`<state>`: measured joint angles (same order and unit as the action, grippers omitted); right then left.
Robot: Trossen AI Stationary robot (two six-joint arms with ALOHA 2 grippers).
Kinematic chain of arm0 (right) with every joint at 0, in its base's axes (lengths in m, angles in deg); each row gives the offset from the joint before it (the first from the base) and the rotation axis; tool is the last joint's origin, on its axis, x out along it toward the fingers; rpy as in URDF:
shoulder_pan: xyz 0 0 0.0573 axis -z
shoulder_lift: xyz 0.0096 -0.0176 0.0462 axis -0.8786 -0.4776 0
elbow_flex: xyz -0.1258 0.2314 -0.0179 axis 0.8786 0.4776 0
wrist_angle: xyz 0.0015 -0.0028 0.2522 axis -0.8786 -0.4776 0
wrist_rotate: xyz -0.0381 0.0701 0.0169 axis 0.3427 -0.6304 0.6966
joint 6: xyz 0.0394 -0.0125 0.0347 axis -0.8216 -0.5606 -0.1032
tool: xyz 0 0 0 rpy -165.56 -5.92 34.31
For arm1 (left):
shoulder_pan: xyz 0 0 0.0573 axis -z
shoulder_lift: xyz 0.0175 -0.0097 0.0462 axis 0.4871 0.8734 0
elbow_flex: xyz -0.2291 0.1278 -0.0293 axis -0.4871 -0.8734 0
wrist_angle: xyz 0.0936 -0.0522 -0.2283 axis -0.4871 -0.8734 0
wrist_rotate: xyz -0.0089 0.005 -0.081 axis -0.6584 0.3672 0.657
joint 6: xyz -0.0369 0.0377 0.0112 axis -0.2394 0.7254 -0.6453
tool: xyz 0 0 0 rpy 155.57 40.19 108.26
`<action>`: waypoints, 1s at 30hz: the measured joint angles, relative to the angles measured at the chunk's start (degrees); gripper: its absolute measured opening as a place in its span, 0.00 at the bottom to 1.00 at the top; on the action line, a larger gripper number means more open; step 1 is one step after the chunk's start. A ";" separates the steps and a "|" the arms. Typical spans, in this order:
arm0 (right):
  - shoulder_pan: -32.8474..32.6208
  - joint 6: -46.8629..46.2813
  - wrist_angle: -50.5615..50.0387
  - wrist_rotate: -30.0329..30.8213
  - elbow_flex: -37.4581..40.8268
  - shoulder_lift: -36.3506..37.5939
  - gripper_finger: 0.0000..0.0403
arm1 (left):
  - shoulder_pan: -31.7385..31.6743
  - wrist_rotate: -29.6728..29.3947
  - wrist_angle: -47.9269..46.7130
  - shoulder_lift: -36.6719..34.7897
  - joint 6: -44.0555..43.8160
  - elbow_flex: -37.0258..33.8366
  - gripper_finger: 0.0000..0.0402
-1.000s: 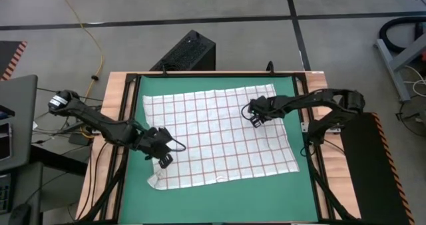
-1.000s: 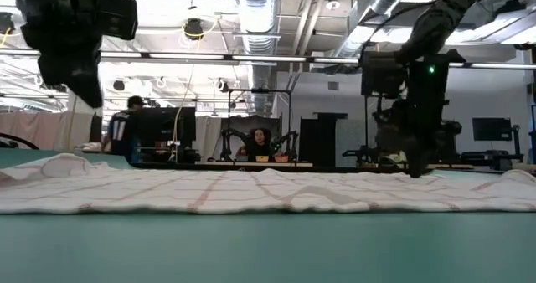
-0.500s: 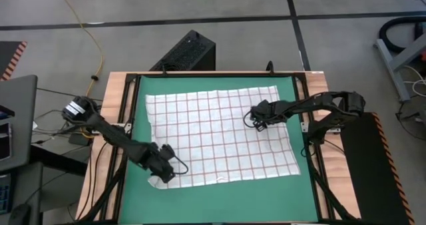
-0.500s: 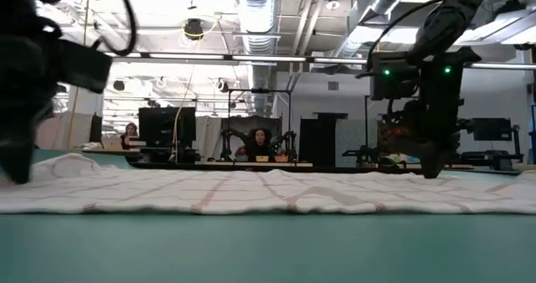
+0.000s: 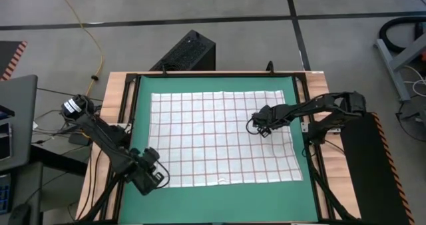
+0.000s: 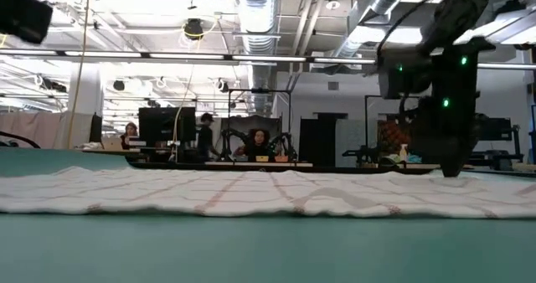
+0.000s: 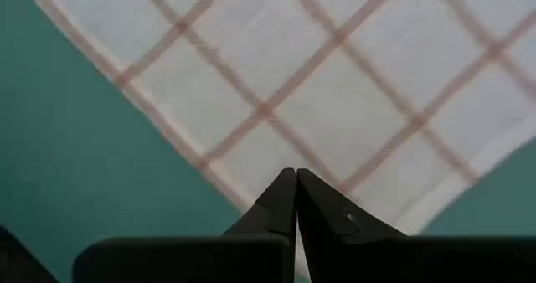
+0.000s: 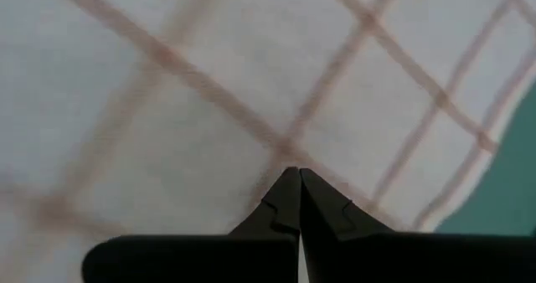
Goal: Roll towel into tight, uniform cylinder
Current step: Roll the white patterned towel
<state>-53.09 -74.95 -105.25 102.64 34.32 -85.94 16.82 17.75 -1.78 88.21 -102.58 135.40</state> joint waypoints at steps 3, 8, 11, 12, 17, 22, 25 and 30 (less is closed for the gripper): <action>-2.32 -0.32 -2.02 0.10 -1.82 4.97 0.05 | 1.96 -6.73 -0.06 0.00 1.58 2.53 0.00; -9.83 1.49 -5.21 -1.35 -3.83 15.35 0.05 | 3.77 -16.32 1.40 0.00 14.57 7.37 0.00; -17.02 6.16 -5.42 -9.97 -3.34 21.55 0.07 | 4.05 -14.90 5.78 -0.03 26.80 8.29 0.00; -20.05 6.14 -5.72 -12.47 -2.91 22.98 0.08 | 4.05 -13.29 7.40 -0.02 30.57 8.29 0.00; -37.81 -4.31 -7.24 -16.29 -1.85 26.23 0.19 | 4.03 -7.33 14.12 -0.02 40.86 8.29 0.08; -55.80 -15.14 -5.70 -14.55 -1.85 23.15 0.42 | 4.20 -6.42 19.97 -0.02 46.10 8.29 0.26; -64.26 -22.57 -4.55 -11.83 -1.85 19.06 0.57 | 4.22 -6.47 19.75 0.07 47.84 8.29 0.36; -72.57 -32.62 0.83 -10.11 -1.85 10.85 0.65 | 5.31 -6.40 18.11 2.06 47.23 7.15 0.45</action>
<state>-125.66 -107.56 -104.41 92.53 32.47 -75.08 22.13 11.35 16.33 90.27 -55.35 142.54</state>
